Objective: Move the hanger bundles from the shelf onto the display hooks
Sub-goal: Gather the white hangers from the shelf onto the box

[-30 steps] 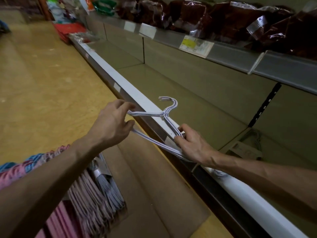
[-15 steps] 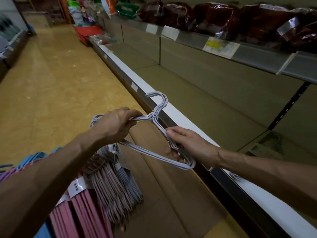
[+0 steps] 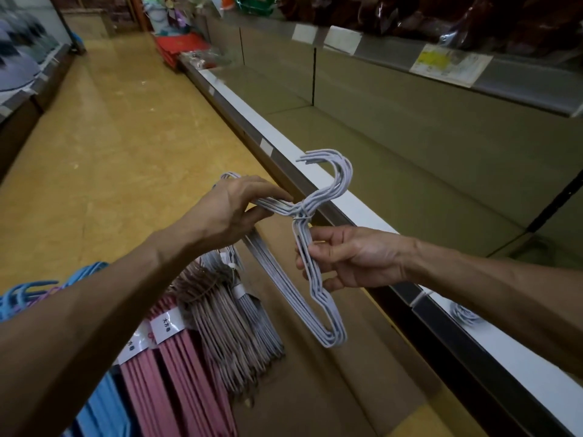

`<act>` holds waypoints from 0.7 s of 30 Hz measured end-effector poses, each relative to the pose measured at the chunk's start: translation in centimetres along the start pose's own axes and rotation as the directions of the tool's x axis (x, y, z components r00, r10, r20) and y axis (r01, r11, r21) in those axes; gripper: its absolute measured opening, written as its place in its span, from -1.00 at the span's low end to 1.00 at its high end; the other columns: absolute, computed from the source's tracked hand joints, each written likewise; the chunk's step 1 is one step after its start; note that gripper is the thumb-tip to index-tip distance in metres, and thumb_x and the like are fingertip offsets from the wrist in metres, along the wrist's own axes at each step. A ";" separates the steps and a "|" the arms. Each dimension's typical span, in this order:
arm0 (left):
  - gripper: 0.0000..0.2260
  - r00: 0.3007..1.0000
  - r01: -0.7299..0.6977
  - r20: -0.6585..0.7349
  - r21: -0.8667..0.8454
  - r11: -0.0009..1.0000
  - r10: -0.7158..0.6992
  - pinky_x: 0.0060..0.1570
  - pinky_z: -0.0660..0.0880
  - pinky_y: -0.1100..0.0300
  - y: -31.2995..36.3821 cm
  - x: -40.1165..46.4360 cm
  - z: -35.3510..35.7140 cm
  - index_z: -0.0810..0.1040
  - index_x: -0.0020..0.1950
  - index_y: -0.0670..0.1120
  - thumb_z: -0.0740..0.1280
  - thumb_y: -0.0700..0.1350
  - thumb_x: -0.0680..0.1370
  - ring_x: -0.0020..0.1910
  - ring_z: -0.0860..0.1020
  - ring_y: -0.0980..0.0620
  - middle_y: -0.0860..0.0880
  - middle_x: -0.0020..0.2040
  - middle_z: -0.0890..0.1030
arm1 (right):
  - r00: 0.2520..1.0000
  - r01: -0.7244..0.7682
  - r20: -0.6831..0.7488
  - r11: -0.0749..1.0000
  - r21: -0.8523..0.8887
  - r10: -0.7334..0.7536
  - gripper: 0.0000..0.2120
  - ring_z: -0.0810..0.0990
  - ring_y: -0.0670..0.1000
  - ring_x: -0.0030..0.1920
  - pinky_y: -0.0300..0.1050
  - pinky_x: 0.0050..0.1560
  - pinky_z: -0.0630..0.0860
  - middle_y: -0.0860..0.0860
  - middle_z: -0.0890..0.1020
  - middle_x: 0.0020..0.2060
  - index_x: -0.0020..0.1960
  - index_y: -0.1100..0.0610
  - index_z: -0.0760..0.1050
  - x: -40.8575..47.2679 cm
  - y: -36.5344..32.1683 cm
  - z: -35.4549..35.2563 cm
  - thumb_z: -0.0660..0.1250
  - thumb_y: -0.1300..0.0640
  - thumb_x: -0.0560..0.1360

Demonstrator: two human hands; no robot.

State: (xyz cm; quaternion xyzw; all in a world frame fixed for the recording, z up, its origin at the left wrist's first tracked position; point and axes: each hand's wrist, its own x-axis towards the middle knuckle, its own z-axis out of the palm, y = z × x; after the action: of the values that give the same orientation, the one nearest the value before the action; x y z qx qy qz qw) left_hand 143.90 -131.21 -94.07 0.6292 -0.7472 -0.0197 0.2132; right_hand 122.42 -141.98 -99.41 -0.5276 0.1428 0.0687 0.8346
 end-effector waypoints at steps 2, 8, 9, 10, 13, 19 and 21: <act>-0.66 0.998 0.060 0.028 0.017 0.998 -0.061 0.17 0.47 0.11 -0.5 -0.1 0.1 0.54 0.34 -0.03 0.37 -0.16 0.56 0.21 0.52 -0.02 -0.07 0.28 0.56 | 1.000 -0.014 -0.013 1.000 -0.025 0.014 -0.82 0.63 0.00 0.02 0.07 0.09 0.53 0.05 0.63 -0.01 0.15 0.10 0.51 0.6 0.6 -0.1 0.30 0.21 0.56; -0.64 0.973 0.229 0.021 0.039 0.973 -0.230 0.14 0.29 0.24 -2.6 -1.4 0.0 0.48 0.39 0.00 0.34 -0.15 0.58 0.30 0.45 -0.03 -0.08 0.34 0.49 | 0.968 -0.076 -0.250 0.987 -0.144 0.038 -0.77 0.61 0.03 0.08 -0.01 0.01 0.53 0.05 0.67 0.02 0.23 0.11 0.51 3.8 2.9 -0.4 0.32 0.22 0.57; -0.65 0.967 0.254 0.009 0.034 0.967 -0.254 0.12 0.30 0.23 -2.9 -1.7 -0.1 0.49 0.38 0.00 0.32 -0.14 0.59 0.28 0.46 -0.03 -0.08 0.33 0.50 | 0.956 -0.092 -0.292 0.981 -0.170 0.039 -0.76 0.60 0.04 0.08 -0.04 -0.02 0.53 0.06 0.66 0.04 0.24 0.10 0.51 4.5 3.4 -0.4 0.32 0.21 0.58; -0.67 0.960 0.279 0.000 0.027 0.960 -0.279 0.12 0.32 0.21 -3.2 -2.0 -0.2 0.49 0.37 0.00 0.31 -0.13 0.60 0.27 0.47 -0.03 -0.09 0.32 0.50 | 0.943 -0.111 -0.331 0.974 -0.196 0.041 -0.76 0.60 0.04 0.07 -0.05 -0.04 0.54 0.08 0.65 0.05 0.25 0.09 0.51 5.4 3.9 -0.5 0.31 0.21 0.59; -0.71 0.941 0.338 -0.024 -0.004 0.941 -0.338 0.14 0.38 0.17 -3.8 -2.9 -0.6 0.53 0.34 -0.01 0.30 -0.11 0.61 0.25 0.48 -0.01 -0.08 0.28 0.52 | 0.890 -0.197 -0.453 0.942 -0.270 0.056 -0.70 0.62 0.09 0.02 0.04 -0.01 0.60 0.12 0.64 0.02 0.30 0.08 0.50 7.9 5.6 -0.7 0.32 0.18 0.58; -0.77 0.923 0.379 -0.049 -0.064 0.923 -0.383 0.22 0.45 0.06 -4.7 -4.9 -1.0 0.57 0.26 0.04 0.28 -0.09 0.62 0.22 0.49 0.05 -0.04 0.26 0.53 | 0.793 -0.339 -0.609 0.836 -0.431 0.007 -0.66 0.57 0.02 -0.23 -0.11 -0.31 0.53 0.13 0.61 -0.05 0.32 0.17 0.49 12.4 7.9 -0.4 0.36 0.12 0.57; -0.77 0.918 0.388 -0.055 -0.080 0.918 -0.393 0.23 0.47 0.03 -4.9 -5.3 -1.0 0.57 0.26 0.04 0.28 -0.09 0.62 0.21 0.50 0.05 -0.04 0.25 0.54 | 0.776 -0.377 -0.631 0.790 -0.484 -0.017 -0.59 0.61 0.05 -0.07 -0.09 -0.17 0.58 0.12 0.61 0.10 0.35 0.16 0.48 13.3 8.5 -0.8 0.39 0.08 0.54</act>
State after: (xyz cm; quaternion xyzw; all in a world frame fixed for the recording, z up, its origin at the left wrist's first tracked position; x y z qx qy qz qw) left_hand 149.43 -127.00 -96.18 0.7584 -0.5975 -0.0653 0.2521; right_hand 132.65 -139.43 -111.20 -0.7346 0.4258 0.0212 0.5279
